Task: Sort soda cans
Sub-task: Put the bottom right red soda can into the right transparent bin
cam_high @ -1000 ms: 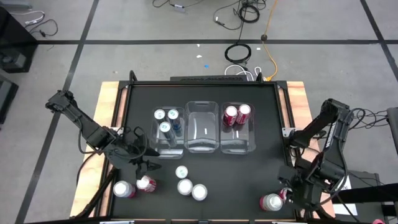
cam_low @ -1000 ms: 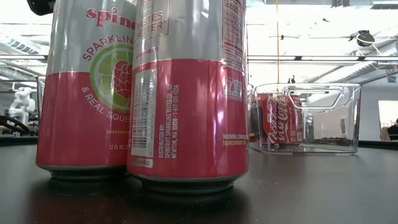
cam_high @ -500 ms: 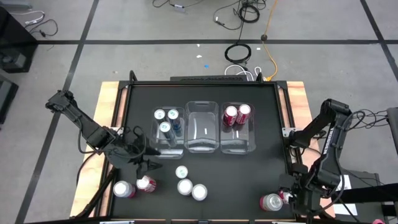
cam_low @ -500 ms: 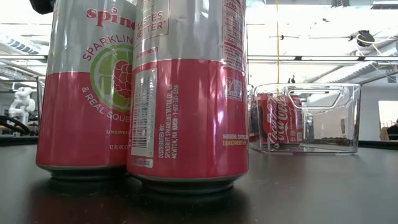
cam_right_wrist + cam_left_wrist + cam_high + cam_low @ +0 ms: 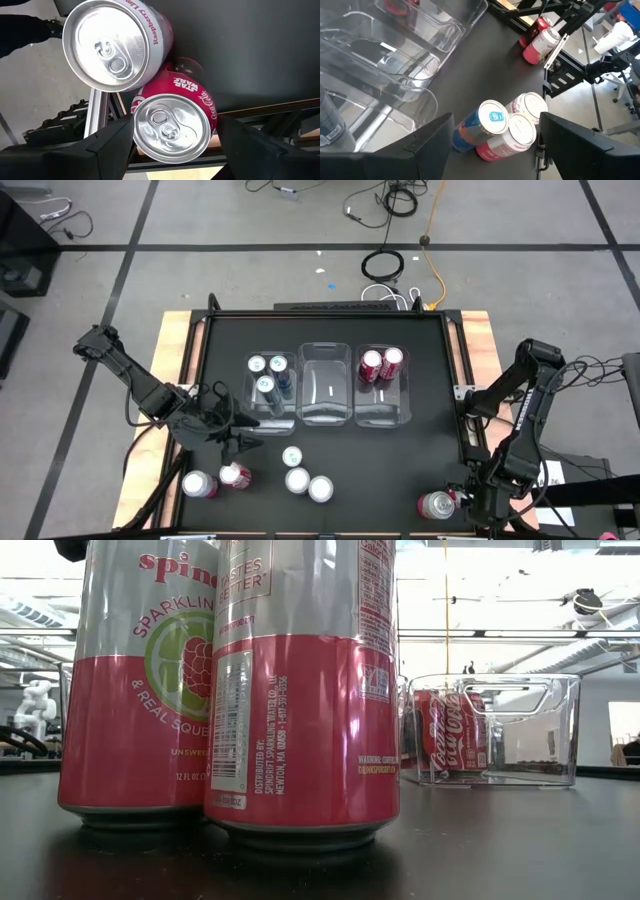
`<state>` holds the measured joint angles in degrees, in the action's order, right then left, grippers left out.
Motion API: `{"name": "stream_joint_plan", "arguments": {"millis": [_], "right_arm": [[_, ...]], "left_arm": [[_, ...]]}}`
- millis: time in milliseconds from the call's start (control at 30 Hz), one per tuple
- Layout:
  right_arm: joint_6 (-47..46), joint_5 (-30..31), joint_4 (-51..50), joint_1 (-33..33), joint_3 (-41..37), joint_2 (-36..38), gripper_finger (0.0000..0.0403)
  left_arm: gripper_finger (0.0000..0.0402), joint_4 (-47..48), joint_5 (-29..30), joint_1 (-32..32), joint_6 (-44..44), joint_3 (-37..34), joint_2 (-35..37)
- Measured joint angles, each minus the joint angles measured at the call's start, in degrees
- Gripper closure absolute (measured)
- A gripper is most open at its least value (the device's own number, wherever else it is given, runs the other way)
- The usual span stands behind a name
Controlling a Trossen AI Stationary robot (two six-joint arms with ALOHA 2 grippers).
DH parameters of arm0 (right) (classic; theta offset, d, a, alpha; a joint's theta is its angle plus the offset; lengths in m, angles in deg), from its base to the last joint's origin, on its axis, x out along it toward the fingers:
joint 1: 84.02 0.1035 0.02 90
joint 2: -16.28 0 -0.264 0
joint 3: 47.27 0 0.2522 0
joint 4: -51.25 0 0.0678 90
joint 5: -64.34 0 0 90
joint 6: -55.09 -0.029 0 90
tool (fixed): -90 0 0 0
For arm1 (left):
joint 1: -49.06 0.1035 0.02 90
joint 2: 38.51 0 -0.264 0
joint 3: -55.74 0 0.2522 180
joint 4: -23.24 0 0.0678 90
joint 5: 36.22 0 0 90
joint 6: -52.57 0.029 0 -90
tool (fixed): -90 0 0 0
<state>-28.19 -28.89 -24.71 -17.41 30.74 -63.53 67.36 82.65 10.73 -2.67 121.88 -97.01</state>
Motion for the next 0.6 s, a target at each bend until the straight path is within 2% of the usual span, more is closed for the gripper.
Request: {"name": "stream_joint_plan", "arguments": {"millis": [367, 500, 600], "right_arm": [[0.13, -0.32, 0.53, 0.0, -0.04, 0.0, 0.0126], [1.79, -4.19, 0.53, -0.02, -0.07, 0.11, 0.0126], [1.66, -4.89, 0.79, 0.02, -0.07, 0.22, 0.0126]], "left_arm": [[0.0097, 0.06, 0.14, 0.11, 0.04, 0.0, 0.0], [0.0097, 0.1, 0.14, 0.11, 0.04, 0.0, 0.0], [0.0097, 0.1, 0.42, 0.11, 0.07, 0.0, 0.0]]}}
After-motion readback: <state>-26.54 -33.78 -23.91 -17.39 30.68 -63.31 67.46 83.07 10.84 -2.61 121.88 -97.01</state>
